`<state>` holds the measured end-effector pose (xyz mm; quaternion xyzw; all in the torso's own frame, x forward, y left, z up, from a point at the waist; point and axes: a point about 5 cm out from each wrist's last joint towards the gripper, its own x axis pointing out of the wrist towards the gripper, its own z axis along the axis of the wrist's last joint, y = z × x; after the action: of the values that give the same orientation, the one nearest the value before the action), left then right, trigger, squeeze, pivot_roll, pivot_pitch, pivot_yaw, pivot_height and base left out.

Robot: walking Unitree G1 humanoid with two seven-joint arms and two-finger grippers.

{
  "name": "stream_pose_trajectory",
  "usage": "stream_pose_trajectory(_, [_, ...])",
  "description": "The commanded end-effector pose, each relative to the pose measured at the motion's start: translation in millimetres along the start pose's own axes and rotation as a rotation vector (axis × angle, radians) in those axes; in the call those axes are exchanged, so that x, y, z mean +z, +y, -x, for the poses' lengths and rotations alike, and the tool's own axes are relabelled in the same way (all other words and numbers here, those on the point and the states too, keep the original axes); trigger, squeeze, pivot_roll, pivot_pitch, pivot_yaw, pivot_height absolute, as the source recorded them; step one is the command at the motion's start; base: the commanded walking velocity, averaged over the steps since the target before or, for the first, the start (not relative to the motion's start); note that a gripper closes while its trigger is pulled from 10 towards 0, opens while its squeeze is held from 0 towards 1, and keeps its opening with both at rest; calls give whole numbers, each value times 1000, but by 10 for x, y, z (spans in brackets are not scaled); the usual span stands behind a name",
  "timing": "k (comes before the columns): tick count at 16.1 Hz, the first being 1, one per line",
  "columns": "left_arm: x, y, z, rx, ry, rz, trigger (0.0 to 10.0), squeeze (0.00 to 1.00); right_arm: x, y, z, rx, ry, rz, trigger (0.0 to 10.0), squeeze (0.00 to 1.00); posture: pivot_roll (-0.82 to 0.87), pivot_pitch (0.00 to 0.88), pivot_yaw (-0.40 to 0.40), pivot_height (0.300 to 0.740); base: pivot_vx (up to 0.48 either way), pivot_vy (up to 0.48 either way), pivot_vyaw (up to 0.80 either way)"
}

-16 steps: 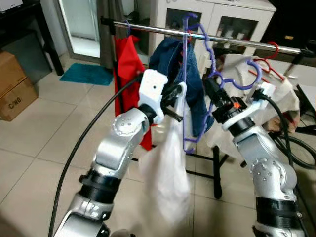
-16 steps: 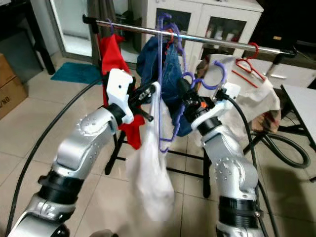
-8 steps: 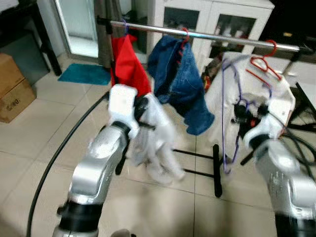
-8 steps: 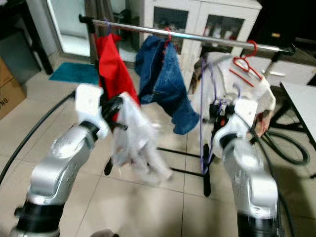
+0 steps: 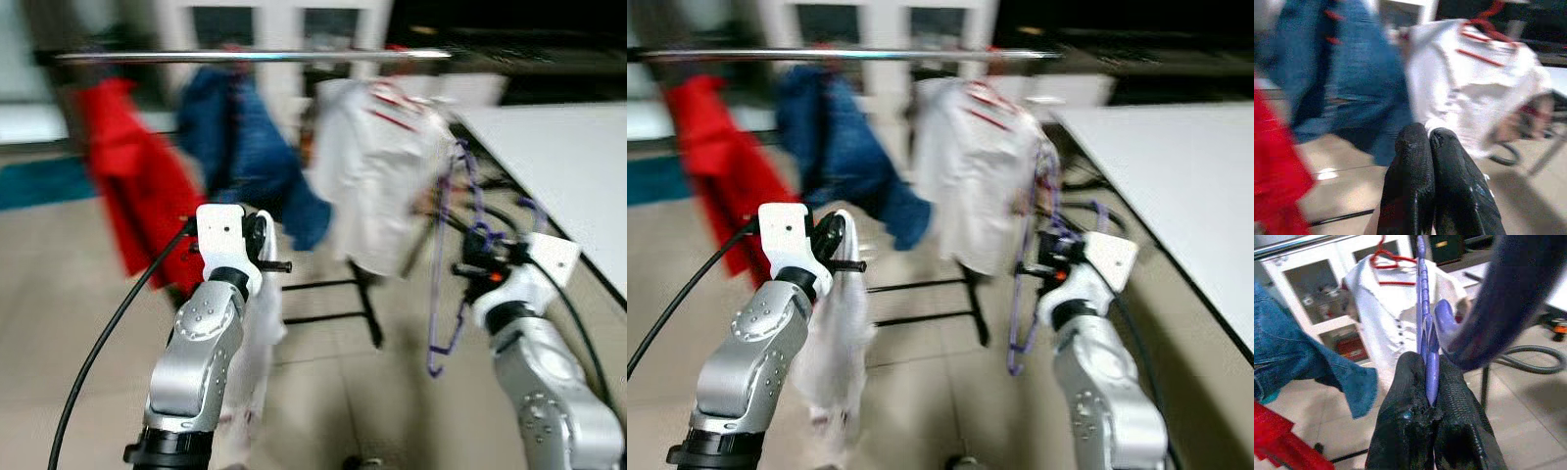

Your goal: Hang hanger

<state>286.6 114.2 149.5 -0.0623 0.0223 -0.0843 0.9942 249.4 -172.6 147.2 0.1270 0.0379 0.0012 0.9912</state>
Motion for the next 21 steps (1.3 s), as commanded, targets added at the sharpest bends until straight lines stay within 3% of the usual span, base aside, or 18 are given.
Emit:
stream_pose_trajectory(1, [46, -6, -4, -6, -29, 30, 10000, 0, 91, 49, -4, 11, -38, 41, 10000, 0, 82, 0, 9, 740, 0, 0, -800])
stream_pose_trajectory(3, [9, 34, -18, 20, -17, 47, 10000, 0, 120, 68, -20, 14, -50, 80, 10000, 0, 83, 0, 11, 740, 0, 0, -800])
stream_pose_trajectory(7, [-18, 88, -35, 76, 14, -25, 10000, 0, 76, 51, -29, -20, -29, 102, 10000, 0, 89, 0, 9, 740, 0, 0, -800])
stream_pose_trajectory(11, [33, 81, -40, 54, -3, -34, 10000, 0, 40, 67, -43, -35, -20, 58, 10000, 0, 93, 0, 6, 740, 0, 0, -800])
stream_pose_trajectory(13, [20, 218, -97, 88, 13, -200, 10000, 0, 124, 49, -64, -86, -80, 46, 10000, 0, 88, 0, 14, 740, 0, 0, -800])
stream_pose_trajectory(15, [213, 273, -139, -1, -17, -280, 10000, 0, 71, -22, -36, -124, -64, 66, 10000, 0, 90, 0, 27, 740, 0, 0, -800])
stream_pose_trajectory(17, [308, 282, -158, -39, -23, -328, 10000, 0, 49, -84, -18, -172, -94, 114, 10000, 0, 90, 0, 42, 740, 0, 0, -800])
stream_pose_trajectory(19, [326, 289, -178, -50, -38, -352, 10000, 0, 44, -89, -1, -156, -93, 44, 10000, 0, 85, 0, 53, 740, 0, 0, -800])
stream_pose_trajectory(21, [352, 363, -212, -12, -69, -351, 10000, 0, 8, -156, 8, -198, -46, 61, 10000, 0, 87, 0, 55, 740, 0, 157, -800])
